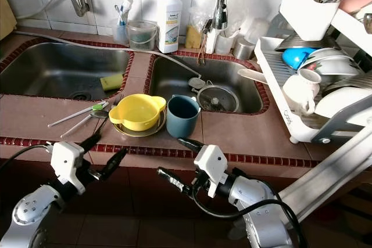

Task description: Kitchen organization

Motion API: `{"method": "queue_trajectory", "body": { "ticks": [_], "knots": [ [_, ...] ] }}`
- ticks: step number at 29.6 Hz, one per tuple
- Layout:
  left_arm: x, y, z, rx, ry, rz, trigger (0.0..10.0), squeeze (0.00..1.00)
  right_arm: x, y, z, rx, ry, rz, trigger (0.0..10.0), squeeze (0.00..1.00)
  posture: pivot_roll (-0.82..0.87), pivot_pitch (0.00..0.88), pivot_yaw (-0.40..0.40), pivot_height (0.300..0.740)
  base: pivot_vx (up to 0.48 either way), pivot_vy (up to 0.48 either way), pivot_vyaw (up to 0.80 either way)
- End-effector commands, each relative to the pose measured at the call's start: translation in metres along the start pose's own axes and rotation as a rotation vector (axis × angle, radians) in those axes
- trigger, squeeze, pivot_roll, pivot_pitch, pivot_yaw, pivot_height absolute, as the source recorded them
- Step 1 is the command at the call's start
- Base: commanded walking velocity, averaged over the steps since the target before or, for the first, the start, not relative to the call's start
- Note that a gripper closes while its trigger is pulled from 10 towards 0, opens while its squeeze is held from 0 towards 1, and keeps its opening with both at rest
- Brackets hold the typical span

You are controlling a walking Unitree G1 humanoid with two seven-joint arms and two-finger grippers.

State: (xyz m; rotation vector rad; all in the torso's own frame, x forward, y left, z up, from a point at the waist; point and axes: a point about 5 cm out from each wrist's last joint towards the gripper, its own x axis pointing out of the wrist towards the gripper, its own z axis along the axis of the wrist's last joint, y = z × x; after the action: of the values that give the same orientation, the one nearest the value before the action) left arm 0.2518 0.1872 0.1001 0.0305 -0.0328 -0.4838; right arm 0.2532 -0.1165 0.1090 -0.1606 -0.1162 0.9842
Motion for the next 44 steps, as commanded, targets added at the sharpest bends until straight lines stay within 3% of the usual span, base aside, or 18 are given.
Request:
{"method": "queue_trajectory", "body": {
  "ticks": [1,6,10,13,20,26,31,39,44],
  "knots": [
    [0.005,0.002,0.015,0.001,-0.053,0.017,10.0,0.0,0.001,-0.008,0.014,-0.055,-0.052,-0.045,10.0,0.0,-0.04,0.0,-0.07,0.74,0.0,0.0,0.0],
    [0.013,0.004,0.031,0.007,-0.106,0.072,10.0,0.0,0.004,-0.015,0.026,-0.089,-0.096,-0.123,10.0,0.0,-0.04,0.0,-0.066,0.74,0.0,0.0,0.0],
    [0.021,0.0,0.044,-0.01,-0.149,0.06,10.0,0.0,0.004,-0.025,0.037,-0.087,-0.136,-0.235,10.0,0.0,-0.03,0.0,-0.068,0.74,0.0,0.0,0.0],
    [0.022,-0.001,0.046,-0.002,-0.155,0.053,10.0,0.0,0.004,-0.026,0.038,-0.081,-0.141,-0.247,10.0,0.0,-0.03,0.0,-0.068,0.74,0.0,0.0,0.0],
    [0.029,0.008,0.06,-0.008,-0.176,0.1,10.0,0.0,0.004,-0.043,0.052,-0.089,-0.181,-0.478,10.0,0.0,-0.03,0.0,-0.069,0.74,0.0,0.0,0.0],
    [0.031,0.018,0.08,0.077,-0.194,0.105,10.0,0.0,0.004,-0.055,0.065,-0.078,-0.205,-0.628,10.0,0.0,-0.04,0.0,-0.064,0.74,0.0,0.0,0.0],
    [0.035,0.011,0.096,0.115,-0.219,0.001,10.0,0.0,0.002,-0.061,0.069,-0.065,-0.2,-0.686,10.0,0.0,-0.04,0.0,-0.065,0.74,0.0,0.0,0.0],
    [0.039,-0.014,0.1,0.182,-0.209,-0.199,10.0,0.0,-0.005,-0.067,0.071,-0.017,-0.192,-0.764,10.0,0.0,-0.04,0.0,-0.061,0.74,0.0,0.0,0.0],
    [0.046,-0.024,0.108,0.198,-0.219,-0.286,10.0,0.0,-0.013,-0.074,0.069,0.068,-0.177,-0.868,10.0,0.0,-0.04,0.0,-0.055,0.74,0.0,0.0,0.0]
  ]
}}
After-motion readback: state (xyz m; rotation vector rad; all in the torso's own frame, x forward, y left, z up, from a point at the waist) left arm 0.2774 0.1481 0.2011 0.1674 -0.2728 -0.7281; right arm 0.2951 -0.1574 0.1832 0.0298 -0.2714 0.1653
